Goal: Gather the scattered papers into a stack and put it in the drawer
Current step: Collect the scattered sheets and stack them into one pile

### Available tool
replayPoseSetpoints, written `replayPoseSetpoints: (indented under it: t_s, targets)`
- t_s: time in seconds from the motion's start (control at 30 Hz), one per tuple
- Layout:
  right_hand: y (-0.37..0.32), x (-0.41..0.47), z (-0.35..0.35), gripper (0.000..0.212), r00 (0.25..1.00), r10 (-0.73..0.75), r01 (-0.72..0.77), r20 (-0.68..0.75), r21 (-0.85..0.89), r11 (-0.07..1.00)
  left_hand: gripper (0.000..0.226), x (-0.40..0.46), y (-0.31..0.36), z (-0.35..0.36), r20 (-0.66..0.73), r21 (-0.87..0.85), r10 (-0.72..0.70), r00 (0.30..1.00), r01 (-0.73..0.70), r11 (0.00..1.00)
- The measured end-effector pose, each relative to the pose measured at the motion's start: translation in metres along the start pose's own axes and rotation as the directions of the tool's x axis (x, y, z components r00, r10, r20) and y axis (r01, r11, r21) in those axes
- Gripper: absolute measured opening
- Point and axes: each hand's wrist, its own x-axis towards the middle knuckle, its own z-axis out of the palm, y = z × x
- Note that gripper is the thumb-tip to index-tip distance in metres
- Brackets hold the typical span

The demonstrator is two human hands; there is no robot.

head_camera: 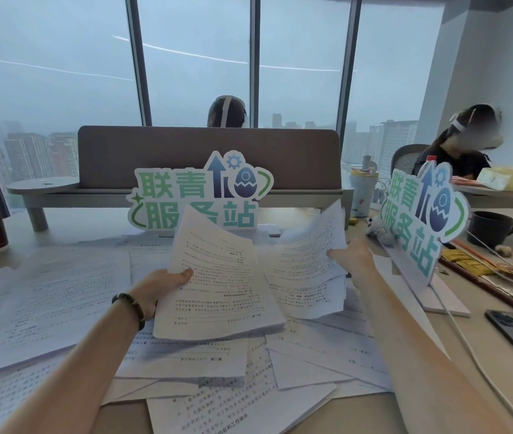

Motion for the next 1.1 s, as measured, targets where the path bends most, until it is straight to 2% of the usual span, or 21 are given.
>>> replayPoseSetpoints:
  t_s: [0.1, 0.2, 0.3, 0.47, 0.67, 0.8, 0.87, 0.97, 1.03, 1.1]
  targets:
    - [-0.002, 0.0, 0.001, 0.034, 0.997, 0.006, -0.006, 0.076, -0.008, 1.0, 0.031, 0.0, 0.001, 0.0, 0.003, -0.015, -0.003, 1.0, 0.003, 1.0]
    - [-0.009, 0.001, 0.003, 0.033, 0.996, -0.023, 0.001, 0.091, 0.231, 0.973, 0.029, 0.0, 0.0, 0.002, -0.008, 0.004, 0.001, 1.0, -0.001, 1.0]
    - [-0.02, -0.006, -0.004, 0.029, 0.98, -0.066, -0.033, 0.186, 0.484, 0.875, 0.03, 0.0, 0.0, 0.002, -0.016, 0.027, -0.006, 1.0, 0.007, 1.0]
    - [-0.028, -0.022, -0.019, 0.03, 0.94, -0.185, -0.059, 0.287, 0.668, 0.741, 0.031, 0.001, 0.001, 0.0, -0.023, 0.03, -0.017, 1.0, 0.018, 0.999]
    - [-0.041, -0.043, -0.039, 0.023, 0.896, -0.396, 0.111, 0.199, 0.763, 0.636, 0.037, 0.0, 0.003, 0.001, -0.051, 0.092, -0.006, 0.999, 0.011, 0.996]
    - [-0.048, -0.051, -0.052, 0.014, 0.905, -0.407, 0.16, 0.122, 0.789, 0.593, 0.035, -0.002, 0.004, -0.003, -0.089, 0.148, 0.019, 0.996, -0.006, 0.989]
    - [-0.048, -0.052, -0.056, 0.013, 0.913, -0.395, 0.166, 0.101, 0.792, 0.587, 0.04, -0.001, 0.004, -0.009, -0.083, 0.183, 0.05, 0.995, -0.034, 0.983]
    - [-0.048, -0.046, -0.056, 0.011, 0.913, -0.395, 0.173, 0.104, 0.778, 0.604, 0.041, -0.003, 0.006, -0.015, -0.05, 0.146, 0.07, 0.996, -0.063, 0.987]
    - [-0.048, -0.043, -0.053, 0.018, 0.909, -0.389, 0.146, 0.15, 0.759, 0.635, 0.034, -0.01, 0.011, -0.014, -0.037, 0.121, 0.081, 0.996, -0.076, 0.99]
    - [-0.048, -0.037, -0.045, 0.042, 0.904, -0.357, 0.087, 0.233, 0.718, 0.69, 0.032, -0.008, 0.011, -0.016, -0.047, 0.06, 0.074, 0.996, -0.071, 0.996]
